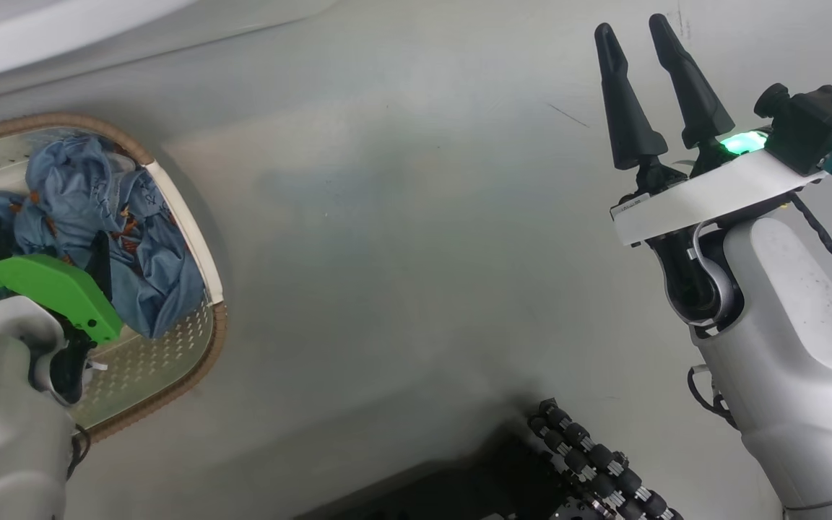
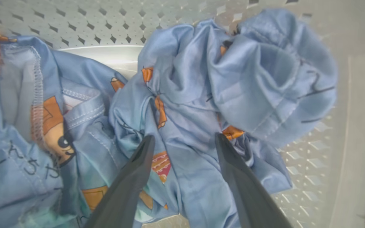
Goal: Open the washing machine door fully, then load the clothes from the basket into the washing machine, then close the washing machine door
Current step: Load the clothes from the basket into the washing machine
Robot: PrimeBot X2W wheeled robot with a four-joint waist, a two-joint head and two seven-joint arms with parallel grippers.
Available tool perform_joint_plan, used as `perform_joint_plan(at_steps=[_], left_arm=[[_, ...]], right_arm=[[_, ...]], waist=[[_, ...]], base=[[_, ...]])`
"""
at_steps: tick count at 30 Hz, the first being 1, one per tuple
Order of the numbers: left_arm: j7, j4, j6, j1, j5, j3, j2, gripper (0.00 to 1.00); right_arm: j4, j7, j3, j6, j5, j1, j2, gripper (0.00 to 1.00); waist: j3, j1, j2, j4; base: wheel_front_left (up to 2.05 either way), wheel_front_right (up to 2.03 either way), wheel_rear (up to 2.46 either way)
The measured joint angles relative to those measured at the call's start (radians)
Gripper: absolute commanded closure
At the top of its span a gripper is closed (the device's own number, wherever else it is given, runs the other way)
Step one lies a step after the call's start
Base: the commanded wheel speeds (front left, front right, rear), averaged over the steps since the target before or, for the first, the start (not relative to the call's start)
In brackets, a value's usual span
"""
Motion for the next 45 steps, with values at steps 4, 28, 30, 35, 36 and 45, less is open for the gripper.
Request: perform_joint_plan(at_steps=[4,28,30,35,36,45], left_arm=[[0.021,0.044,0.018,-0.033,0.015,-0.002,0.016,0.00],[-0.067,0.178,0.023,-0.108,0.050,-0.026,-0.002,1.00],[-0.094,0.179,0.016,-0.107,0.044,-0.026,-0.013,1.00],[-0.159,0.190,-0.003,-0.099,0.039,-0.026,-0.032,1.00],[-0.171,0.193,-0.006,-0.094,0.036,-0.028,-0.035,1.00],[-0.267,0.205,-0.021,-0.028,0.025,-0.039,-0.064,1.00]], right_arm=[[-0.002,0.000,0.001,0.000,0.000,-0.009,0.005,0.00],[0.008,0.000,-0.008,0.000,-0.012,-0.016,0.031,0.00],[0.011,0.000,-0.011,0.000,-0.018,-0.016,0.031,0.00],[0.019,0.000,-0.012,0.000,-0.021,-0.016,0.031,0.00],[0.021,0.000,-0.012,0.000,-0.023,-0.016,0.030,0.00],[0.043,0.000,-0.023,0.000,-0.030,-0.011,0.014,0.00]], waist=[[0.019,0.0000,0.0000,-0.013],[0.023,0.0000,0.0000,-0.038],[0.012,0.0000,0.0000,-0.032],[-0.022,0.0000,0.0000,-0.015],[-0.031,-0.0001,0.0000,-0.011],[-0.120,0.0000,0.0000,0.023]], base=[[0.00,0.00,0.00],[0.00,0.00,0.00],[0.00,0.00,0.00],[0.00,0.00,0.00],[0.00,0.00,0.00],[0.00,0.00,0.00]])
